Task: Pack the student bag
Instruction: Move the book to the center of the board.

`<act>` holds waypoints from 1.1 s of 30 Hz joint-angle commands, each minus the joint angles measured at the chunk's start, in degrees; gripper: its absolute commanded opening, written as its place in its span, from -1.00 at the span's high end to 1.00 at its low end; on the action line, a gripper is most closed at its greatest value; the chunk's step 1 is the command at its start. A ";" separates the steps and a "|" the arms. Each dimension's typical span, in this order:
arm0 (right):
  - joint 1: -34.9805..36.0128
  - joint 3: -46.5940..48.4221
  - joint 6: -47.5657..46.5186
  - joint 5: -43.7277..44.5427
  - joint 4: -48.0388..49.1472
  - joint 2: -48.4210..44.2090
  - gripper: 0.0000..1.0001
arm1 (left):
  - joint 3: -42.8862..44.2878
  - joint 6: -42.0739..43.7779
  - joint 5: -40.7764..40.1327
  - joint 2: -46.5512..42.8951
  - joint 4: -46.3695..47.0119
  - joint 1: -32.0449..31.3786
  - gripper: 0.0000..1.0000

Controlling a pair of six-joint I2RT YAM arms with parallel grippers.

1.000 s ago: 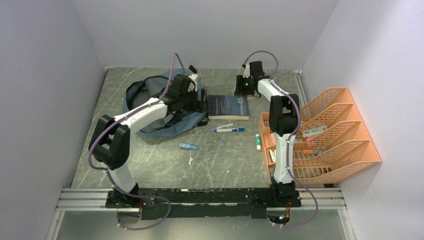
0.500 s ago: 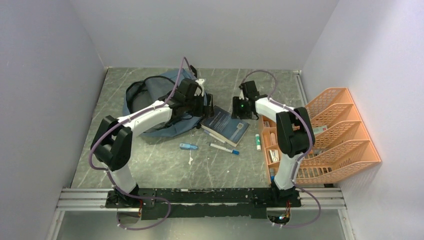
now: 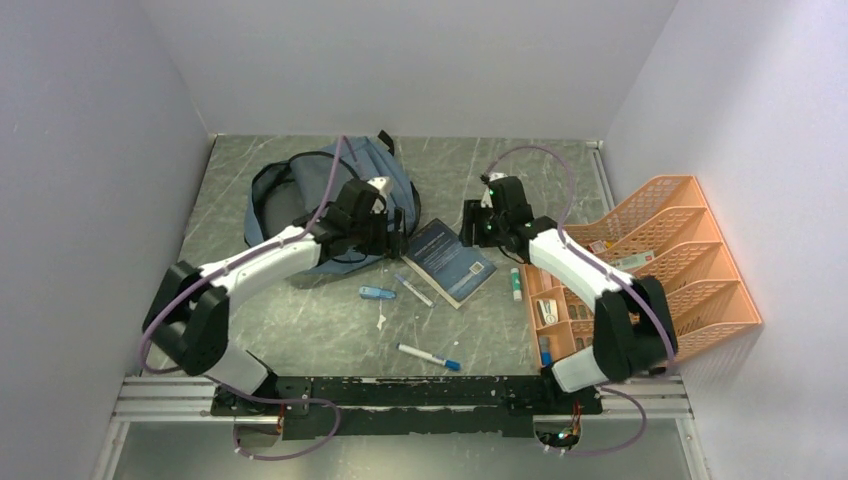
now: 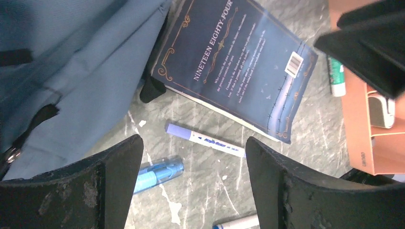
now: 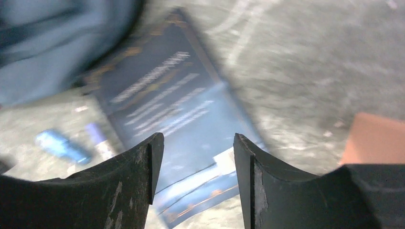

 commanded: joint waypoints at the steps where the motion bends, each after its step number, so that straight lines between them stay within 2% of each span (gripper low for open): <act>1: 9.34 -0.13 -4.75 -8.53 2.04 -10.53 -0.21 | -2.86 -2.99 -8.55 -5.95 -0.99 -0.44 -0.67; 3: 14.45 -1.46 -2.94 -7.49 1.80 -12.57 -0.23 | -3.80 -4.56 -11.10 -7.17 -1.11 -0.37 -0.67; 6: 18.43 -4.55 -1.79 -3.74 3.86 -13.62 -0.27 | -4.22 -6.09 -11.32 -7.49 -0.85 -0.41 -0.67; 14: 18.95 -5.83 -2.07 5.77 1.85 -10.09 -0.28 | -4.40 -5.74 -8.73 -6.72 0.00 -0.42 -0.66; 19: 18.64 -3.95 -1.33 12.69 -1.06 -8.14 -0.42 | -4.88 -5.80 -5.29 -6.53 0.91 -0.60 -0.65; 22: 16.98 -3.00 -0.88 14.80 -0.18 -7.21 -0.58 | -6.07 -6.83 -3.83 -6.45 2.41 -2.06 -0.66; 25: 11.47 -1.30 -0.71 11.74 0.19 -4.31 -0.63 | -6.61 -8.17 -3.11 -4.44 4.90 -4.51 -0.67; 29: 4.37 -0.22 -0.92 3.17 2.23 0.27 -0.64 | -5.36 -9.76 -2.69 0.49 8.31 -7.77 -0.67; 33: 0.31 -0.43 -0.84 -2.47 3.67 2.80 -0.64 | -3.46 -10.91 -2.00 5.03 11.50 -8.67 -0.64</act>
